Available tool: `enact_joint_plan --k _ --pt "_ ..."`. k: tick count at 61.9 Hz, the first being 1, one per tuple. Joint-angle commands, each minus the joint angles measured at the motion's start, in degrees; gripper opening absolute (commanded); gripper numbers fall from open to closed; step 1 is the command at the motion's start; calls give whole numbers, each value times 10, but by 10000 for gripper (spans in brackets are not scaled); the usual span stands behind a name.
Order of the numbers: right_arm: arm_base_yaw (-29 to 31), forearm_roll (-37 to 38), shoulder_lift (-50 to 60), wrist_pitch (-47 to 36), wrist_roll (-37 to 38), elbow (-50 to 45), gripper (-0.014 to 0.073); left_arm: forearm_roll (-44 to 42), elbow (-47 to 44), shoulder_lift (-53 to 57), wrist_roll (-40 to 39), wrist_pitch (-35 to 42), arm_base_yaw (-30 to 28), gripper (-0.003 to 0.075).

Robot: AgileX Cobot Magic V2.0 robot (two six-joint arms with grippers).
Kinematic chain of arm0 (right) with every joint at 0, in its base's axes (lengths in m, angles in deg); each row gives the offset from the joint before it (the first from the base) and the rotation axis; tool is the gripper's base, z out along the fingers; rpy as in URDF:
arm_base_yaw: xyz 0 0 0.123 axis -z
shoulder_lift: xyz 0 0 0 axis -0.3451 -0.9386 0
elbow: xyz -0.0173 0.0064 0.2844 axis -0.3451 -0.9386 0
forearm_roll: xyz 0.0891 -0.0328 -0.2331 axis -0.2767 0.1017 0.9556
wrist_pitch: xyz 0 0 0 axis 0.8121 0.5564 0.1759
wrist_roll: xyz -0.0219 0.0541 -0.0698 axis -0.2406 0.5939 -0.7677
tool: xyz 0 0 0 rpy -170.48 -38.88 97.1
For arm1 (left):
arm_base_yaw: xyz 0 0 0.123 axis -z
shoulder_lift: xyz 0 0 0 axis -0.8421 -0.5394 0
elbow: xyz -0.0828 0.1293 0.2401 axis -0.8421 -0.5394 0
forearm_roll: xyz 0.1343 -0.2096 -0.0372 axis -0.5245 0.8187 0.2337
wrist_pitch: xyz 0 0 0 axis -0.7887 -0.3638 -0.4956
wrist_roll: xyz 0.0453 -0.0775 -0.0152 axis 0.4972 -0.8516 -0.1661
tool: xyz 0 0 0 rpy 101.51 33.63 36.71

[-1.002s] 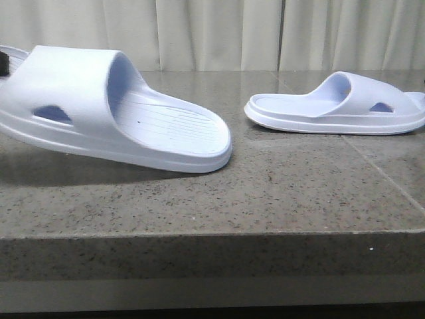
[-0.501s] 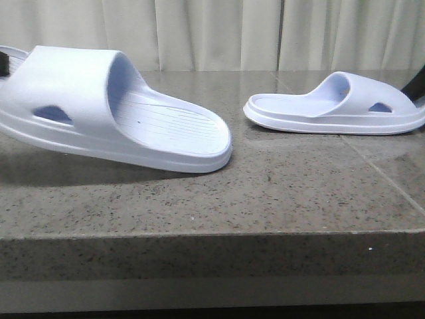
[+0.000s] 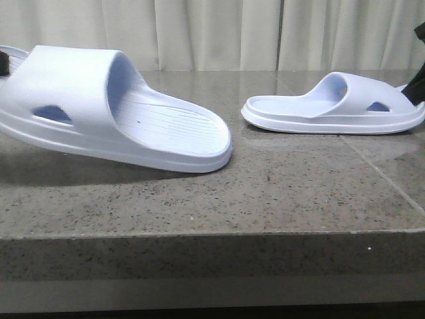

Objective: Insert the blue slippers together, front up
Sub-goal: 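Grasp the heel of the other slipper with the right gripper and lift, then lower the right gripper's slipper onto the left gripper's slipper, nesting them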

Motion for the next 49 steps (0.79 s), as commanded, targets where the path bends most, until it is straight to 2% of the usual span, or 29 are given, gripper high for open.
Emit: enact_joint_plan --k 1,12,20,27,34,40,49 --pt "9 -16 46 30 -9 18 -67 45 12 14 1 -15 3 -20" --pt "49 -35 120 85 0 18 -67 59 12 14 1 -4 28 -20" --pt "101 -57 188 117 4 5 -67 91 12 14 1 44 72 -20" --pt "156 -92 244 130 5 -29 -67 102 12 9 1 85 111 -20" --pt "193 -124 294 148 4 -82 -67 150 13 -20 7 118 152 -20" --pt "182 -128 317 150 -2 -122 -67 176 17 -59 28 123 178 -20" --pt "121 -128 322 120 -12 -168 -67 194 18 -115 53 120 184 -20"
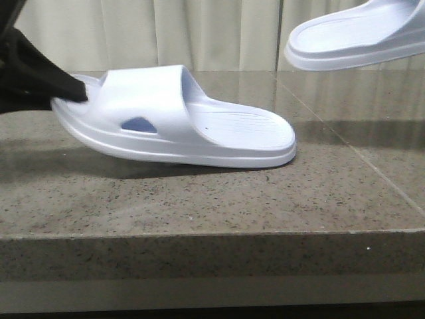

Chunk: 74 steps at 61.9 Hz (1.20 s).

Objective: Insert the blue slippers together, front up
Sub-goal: 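Lower the right gripper's slipper onto the left gripper's slipper, nesting them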

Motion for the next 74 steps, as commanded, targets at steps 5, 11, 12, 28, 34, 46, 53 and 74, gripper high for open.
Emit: enact_joint_plan --k 5,11,12,28,34,46,53,74 --pt "-70 -47 19 -36 -19 -24 -67 39 18 -28 23 -22 6 -20" --pt "-115 -43 19 -67 -25 -40 -67 39 18 -40 36 -23 6 -20" --pt "-122 -43 19 -72 -25 -42 -67 39 18 -41 36 -23 6 -20" --pt "-233 -43 17 -164 -23 -50 -64 43 18 -41 36 -23 6 -20" --pt "-272 -43 12 -195 -11 -51 -64 44 18 -41 36 -23 6 -20" --pt "-384 -49 -9 -269 1 -77 -57 44 18 -41 36 -23 6 -20" --pt "-446 -57 -32 -298 1 -85 -57 44 18 -41 36 -23 6 -20" --pt "-497 -62 -65 -330 1 -84 -51 44 18 -41 36 -26 6 -20"
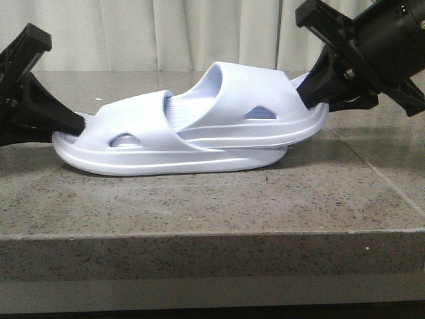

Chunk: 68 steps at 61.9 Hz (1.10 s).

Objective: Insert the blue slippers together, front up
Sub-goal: 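Lower the right gripper's slipper onto the left gripper's slipper, nesting them, then open both grippers and withdraw from the stacked slippers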

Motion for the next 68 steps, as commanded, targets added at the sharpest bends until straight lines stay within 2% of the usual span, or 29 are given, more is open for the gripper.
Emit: enact_joint_plan --k 1,8,13,26,34,40,53,59,68 --pt "-22 -28 8 81 -5 10 -48 24 14 12 -4 -52 5 -20" --pt "-21 -19 9 77 -5 10 1 24 14 12 -4 -54 5 -20" --pt "-19 -2 13 77 -5 11 73 24 14 12 -4 -56 5 -20" --pt "23 38 39 91 -5 11 394 24 14 12 -4 -56 5 -20" --pt "84 103 61 113 -5 11 534 24 14 12 -3 -56 5 -20" --pt "142 128 74 145 -5 11 566 23 14 12 0 -56 5 -20" --pt "262 128 112 217 -6 11 564 44 14 12 3 -56 5 -20" --pt "290 128 128 235 -15 11 562 63 14 12 25 -56 5 -20" --pt "294 128 136 233 -18 11 562 81 14 12 26 -56 5 -20"
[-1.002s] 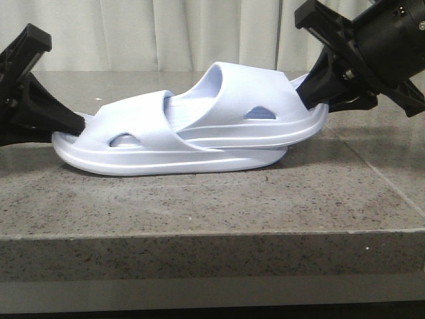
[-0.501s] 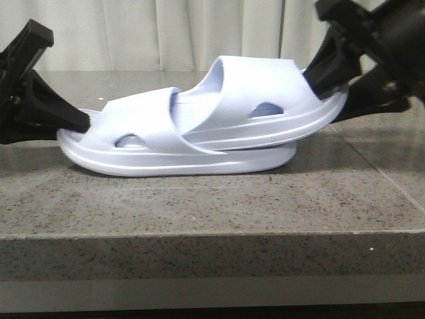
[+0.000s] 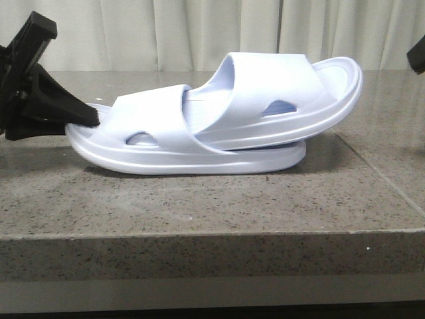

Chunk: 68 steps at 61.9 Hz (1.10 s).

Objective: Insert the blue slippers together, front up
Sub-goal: 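Open both grippers and withdraw from the stacked slippers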

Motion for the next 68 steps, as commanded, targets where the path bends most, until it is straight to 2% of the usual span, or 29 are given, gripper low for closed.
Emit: enact_joint_plan --k 1,27,30,34,40,45,54,64,68 --pt "5 -20 19 8 -11 12 562 42 13 14 7 -25 5 -20" --pt "5 -20 19 11 -11 12 562 35 13 14 20 -20 19 -6" --pt "5 -20 19 11 -11 12 562 28 13 14 20 -20 19 38" --pt "5 -20 19 12 -11 12 562 20 13 14 20 -20 19 138" --pt "5 -20 19 16 -11 12 562 18 13 14 20 -20 19 344" --pt "5 -20 19 18 -11 12 562 9 15 15 20 -19 14 435" --pt "5 -20 19 19 -11 12 562 -67 38 33 -15 -8 1 439" --pt "1 -20 25 38 -11 12 562 -287 86 92 -170 49 -22 439" --pt "-9 -18 36 44 -11 12 562 -416 116 116 -253 50 -28 439"
